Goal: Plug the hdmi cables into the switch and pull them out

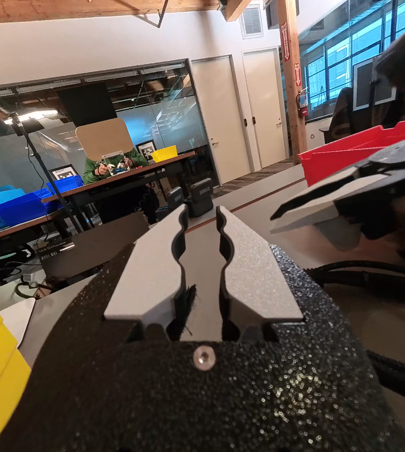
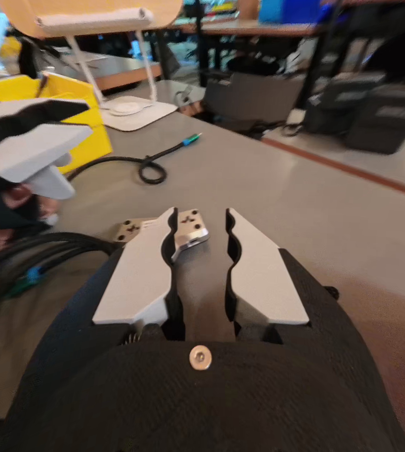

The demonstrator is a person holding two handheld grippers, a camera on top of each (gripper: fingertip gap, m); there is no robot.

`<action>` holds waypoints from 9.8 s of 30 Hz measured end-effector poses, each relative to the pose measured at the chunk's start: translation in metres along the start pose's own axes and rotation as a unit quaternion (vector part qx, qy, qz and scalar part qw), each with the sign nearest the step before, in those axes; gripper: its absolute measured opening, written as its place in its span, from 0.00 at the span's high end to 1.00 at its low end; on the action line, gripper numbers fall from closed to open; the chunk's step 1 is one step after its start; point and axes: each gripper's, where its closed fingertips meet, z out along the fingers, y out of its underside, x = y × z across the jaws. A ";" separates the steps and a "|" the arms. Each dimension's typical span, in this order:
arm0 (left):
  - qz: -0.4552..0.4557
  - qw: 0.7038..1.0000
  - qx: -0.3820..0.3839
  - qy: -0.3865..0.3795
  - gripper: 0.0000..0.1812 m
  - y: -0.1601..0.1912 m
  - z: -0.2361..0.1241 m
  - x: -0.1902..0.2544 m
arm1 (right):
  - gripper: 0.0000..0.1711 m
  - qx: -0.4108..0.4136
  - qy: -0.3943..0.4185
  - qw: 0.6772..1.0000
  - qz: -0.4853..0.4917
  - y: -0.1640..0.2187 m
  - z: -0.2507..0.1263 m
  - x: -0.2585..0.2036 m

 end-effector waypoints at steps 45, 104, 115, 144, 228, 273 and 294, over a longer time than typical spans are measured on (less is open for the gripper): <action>-0.304 0.915 0.097 0.248 0.76 -0.032 -0.017 0.026 | 0.78 0.229 0.052 0.925 -0.299 -0.053 -0.044 -0.081; 0.004 0.993 0.082 0.082 0.85 -0.028 -0.015 0.026 | 0.82 0.209 0.230 0.912 -0.268 -0.055 -0.055 -0.012; -0.073 0.993 0.063 0.065 0.85 -0.018 -0.011 0.006 | 0.82 0.170 -0.009 0.977 -0.127 -0.046 -0.040 -0.050; -0.101 0.992 0.065 0.040 0.85 -0.017 -0.012 -0.008 | 0.98 0.057 -0.049 0.980 -0.183 -0.027 -0.037 -0.069; 0.272 0.960 0.067 -0.002 0.88 -0.027 -0.030 -0.005 | 0.67 -0.125 0.334 0.771 -0.528 -0.026 -0.053 0.015; 0.450 0.892 0.031 0.017 0.89 -0.003 -0.026 0.023 | 0.74 0.092 0.203 0.801 -0.556 -0.058 -0.059 -0.064; 0.375 0.927 0.023 -0.001 0.89 0.000 -0.022 0.004 | 0.74 -0.275 0.000 0.947 -0.167 0.053 -0.001 -0.025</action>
